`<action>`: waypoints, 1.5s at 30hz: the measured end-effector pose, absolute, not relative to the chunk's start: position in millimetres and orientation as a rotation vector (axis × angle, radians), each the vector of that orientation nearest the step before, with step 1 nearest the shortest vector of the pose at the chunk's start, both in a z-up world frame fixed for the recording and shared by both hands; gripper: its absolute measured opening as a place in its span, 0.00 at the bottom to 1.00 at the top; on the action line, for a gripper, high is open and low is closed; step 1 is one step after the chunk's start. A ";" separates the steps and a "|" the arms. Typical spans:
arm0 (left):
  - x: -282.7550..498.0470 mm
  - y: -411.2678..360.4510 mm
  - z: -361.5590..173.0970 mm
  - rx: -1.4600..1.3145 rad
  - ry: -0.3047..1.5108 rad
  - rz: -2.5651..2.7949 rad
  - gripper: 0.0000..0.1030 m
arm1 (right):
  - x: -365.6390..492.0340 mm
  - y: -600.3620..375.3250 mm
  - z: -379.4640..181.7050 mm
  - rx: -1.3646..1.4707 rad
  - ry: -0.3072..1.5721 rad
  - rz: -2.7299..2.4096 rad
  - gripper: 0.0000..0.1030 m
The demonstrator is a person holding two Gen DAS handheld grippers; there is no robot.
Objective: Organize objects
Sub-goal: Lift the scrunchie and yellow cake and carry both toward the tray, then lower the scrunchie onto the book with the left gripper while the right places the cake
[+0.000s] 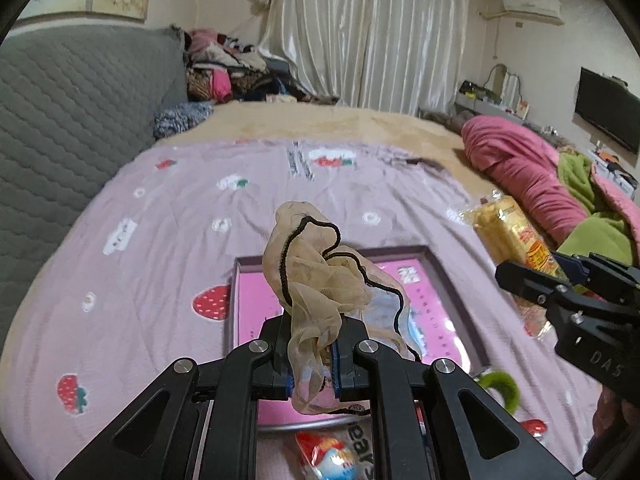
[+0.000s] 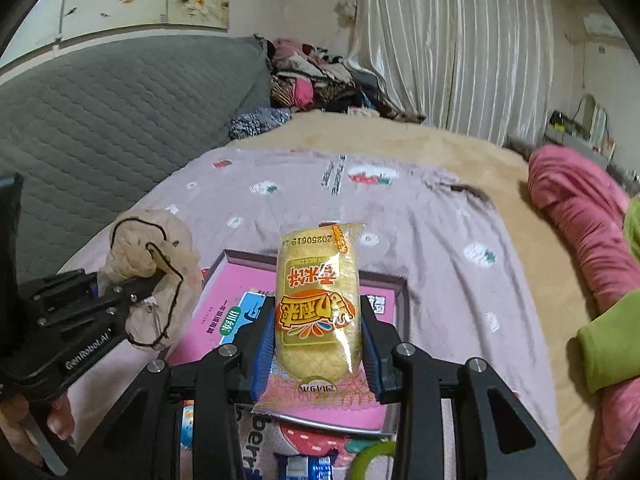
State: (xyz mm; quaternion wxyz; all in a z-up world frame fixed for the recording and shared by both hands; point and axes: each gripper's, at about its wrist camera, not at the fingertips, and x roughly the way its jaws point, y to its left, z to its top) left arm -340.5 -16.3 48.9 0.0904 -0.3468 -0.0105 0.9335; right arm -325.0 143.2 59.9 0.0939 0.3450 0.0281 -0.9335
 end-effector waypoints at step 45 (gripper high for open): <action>-468.8 -17.8 -88.2 -1.196 -0.065 2.706 0.22 | -482.5 154.4 -99.4 1.550 0.073 -2.685 0.37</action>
